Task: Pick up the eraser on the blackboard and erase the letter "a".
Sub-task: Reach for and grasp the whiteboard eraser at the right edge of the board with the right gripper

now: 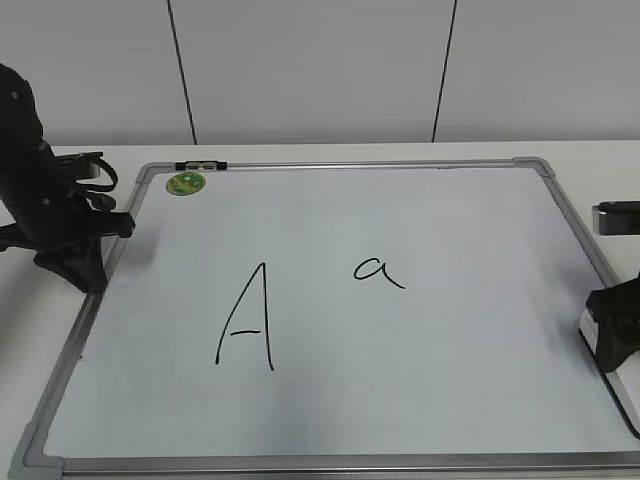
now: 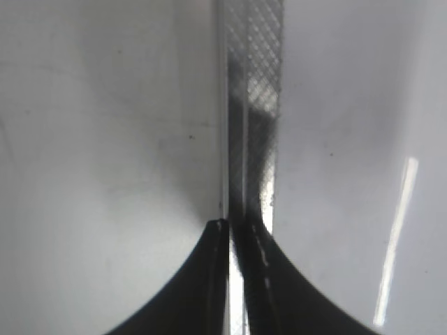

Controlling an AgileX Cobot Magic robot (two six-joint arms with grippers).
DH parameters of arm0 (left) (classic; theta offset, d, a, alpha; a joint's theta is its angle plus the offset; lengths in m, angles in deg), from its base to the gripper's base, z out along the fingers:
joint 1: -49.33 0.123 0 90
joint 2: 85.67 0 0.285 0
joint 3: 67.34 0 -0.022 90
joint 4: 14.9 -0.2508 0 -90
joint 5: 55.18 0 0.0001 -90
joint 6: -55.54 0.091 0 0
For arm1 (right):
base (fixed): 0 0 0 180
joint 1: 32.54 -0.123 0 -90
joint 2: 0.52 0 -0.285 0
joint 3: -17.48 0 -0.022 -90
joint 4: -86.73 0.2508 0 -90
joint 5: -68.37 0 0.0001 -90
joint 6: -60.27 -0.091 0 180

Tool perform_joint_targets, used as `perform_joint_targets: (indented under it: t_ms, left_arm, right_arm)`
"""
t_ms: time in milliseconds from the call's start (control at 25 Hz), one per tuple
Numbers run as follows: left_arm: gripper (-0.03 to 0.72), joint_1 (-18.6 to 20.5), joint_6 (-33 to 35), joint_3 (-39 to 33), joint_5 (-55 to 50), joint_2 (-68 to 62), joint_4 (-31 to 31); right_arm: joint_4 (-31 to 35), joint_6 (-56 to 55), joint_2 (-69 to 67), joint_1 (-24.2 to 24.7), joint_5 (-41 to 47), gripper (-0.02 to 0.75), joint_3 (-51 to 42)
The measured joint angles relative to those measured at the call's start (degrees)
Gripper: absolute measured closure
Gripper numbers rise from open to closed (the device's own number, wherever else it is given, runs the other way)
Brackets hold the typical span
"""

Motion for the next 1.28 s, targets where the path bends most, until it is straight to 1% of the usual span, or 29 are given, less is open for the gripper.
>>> perform_joint_targets:
  t_ms: [200,960,1000,1080,1160,1280]
  left_arm:
    - [0.657,0.0,0.0,0.0,0.0,0.0,0.09]
    - [0.652,0.0,0.0,0.0,0.0,0.0,0.09]
    - [0.65,0.0,0.0,0.0,0.0,0.0,0.09]
    - [0.65,0.0,0.0,0.0,0.0,0.0,0.09]
    - [0.65,0.0,0.0,0.0,0.0,0.0,0.09]
    - [0.648,0.0,0.0,0.0,0.0,0.0,0.09]
  right_arm:
    - [1.88,1.94,0.0,0.0,-1.39,0.128,0.0]
    - [2.63,2.43,-2.84,0.03,-1.76,0.143,0.0]
    - [2.63,2.43,-2.84,0.03,-1.76,0.148,0.0]
    - [2.63,2.43,-2.84,0.13,-1.76,0.185,0.0]
    - [2.63,2.43,-2.84,0.13,-1.76,0.205,0.0]
    - [2.63,2.53,-2.84,0.13,-1.76,0.216,0.0]
